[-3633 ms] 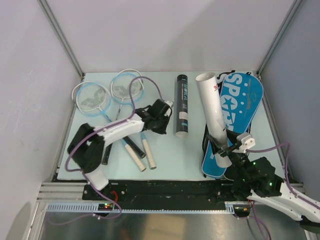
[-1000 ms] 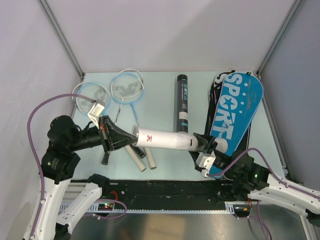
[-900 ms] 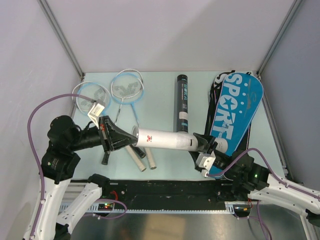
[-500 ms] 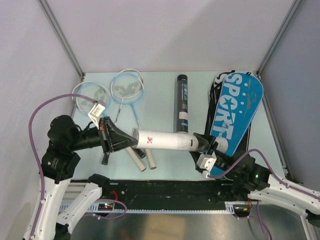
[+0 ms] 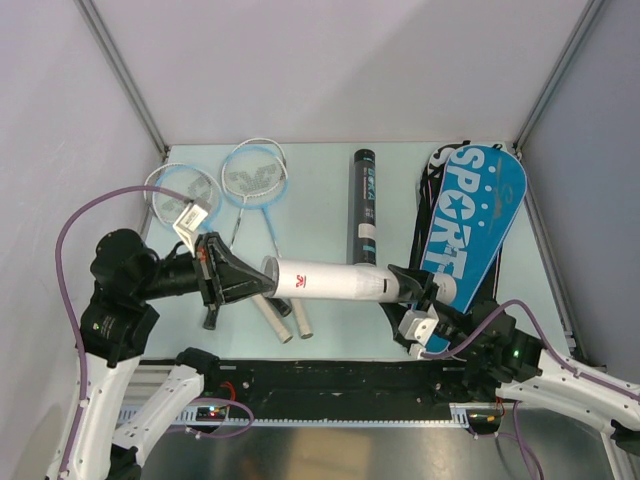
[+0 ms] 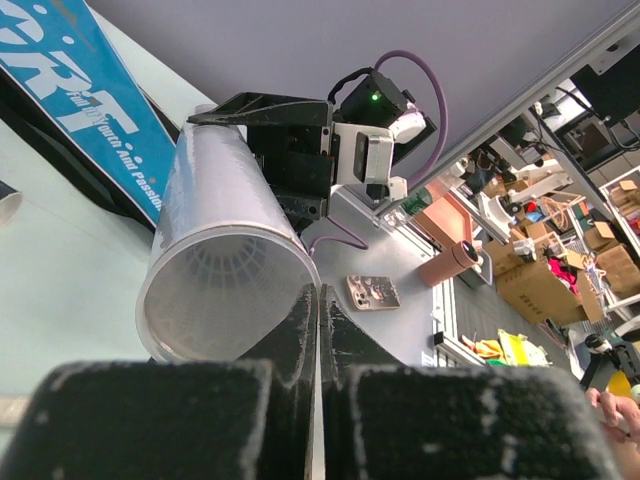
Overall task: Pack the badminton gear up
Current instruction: Close the lid on the shuttle tube.
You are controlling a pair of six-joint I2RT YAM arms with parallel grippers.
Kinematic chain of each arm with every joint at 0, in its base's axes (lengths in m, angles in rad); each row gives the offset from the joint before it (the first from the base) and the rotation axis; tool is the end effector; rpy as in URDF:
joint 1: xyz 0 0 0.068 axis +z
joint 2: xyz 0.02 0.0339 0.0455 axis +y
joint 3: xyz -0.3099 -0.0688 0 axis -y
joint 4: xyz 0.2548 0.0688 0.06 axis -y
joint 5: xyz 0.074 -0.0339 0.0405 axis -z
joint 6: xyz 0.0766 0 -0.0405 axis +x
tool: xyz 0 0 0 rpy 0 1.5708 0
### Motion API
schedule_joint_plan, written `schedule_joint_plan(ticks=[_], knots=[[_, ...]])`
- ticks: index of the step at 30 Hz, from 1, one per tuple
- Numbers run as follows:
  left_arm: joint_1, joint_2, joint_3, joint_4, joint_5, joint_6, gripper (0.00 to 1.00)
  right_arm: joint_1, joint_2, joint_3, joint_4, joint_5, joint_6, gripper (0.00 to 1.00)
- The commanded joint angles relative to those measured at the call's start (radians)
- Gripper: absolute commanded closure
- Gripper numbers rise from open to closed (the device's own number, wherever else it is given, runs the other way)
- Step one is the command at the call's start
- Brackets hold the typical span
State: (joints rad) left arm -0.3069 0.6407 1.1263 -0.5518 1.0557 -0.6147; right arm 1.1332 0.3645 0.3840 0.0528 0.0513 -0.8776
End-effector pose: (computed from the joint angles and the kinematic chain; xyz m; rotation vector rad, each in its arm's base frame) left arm 0.0565 -0.0878 0.4633 0.6259 1.7385 -1.5220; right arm 0.0604 0.1198 0.2998 -1.2446 0.8387 0.1674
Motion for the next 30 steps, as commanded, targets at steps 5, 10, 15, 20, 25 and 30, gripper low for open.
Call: schedule_joint_plan(ticks=[5, 10, 15, 20, 25, 30], knots=[[0.003, 0.0, 0.027, 0.062, 0.028, -0.068, 1.0, 0.004, -0.015, 0.022, 0.152, -0.016, -0.014, 0.62], [-0.003, -0.006, 0.019, 0.093, 0.025, -0.092, 1.0, 0.005, 0.006, 0.021, 0.155, -0.011, -0.014, 0.62], [-0.009, 0.004, 0.006, 0.112, 0.031, -0.099, 1.0, 0.005, 0.021, 0.021, 0.172, -0.024, -0.017, 0.62], [-0.012, 0.018, -0.012, 0.13, 0.044, -0.101, 1.0, -0.006, 0.017, 0.021, 0.161, -0.053, -0.026, 0.62], [-0.013, 0.041, -0.021, 0.137, 0.064, -0.099, 1.0, -0.035, -0.006, 0.022, 0.155, -0.115, -0.028, 0.61], [-0.012, 0.055, -0.03, 0.142, 0.076, -0.103, 1.0, -0.047, -0.034, 0.021, 0.141, -0.178, -0.046, 0.61]])
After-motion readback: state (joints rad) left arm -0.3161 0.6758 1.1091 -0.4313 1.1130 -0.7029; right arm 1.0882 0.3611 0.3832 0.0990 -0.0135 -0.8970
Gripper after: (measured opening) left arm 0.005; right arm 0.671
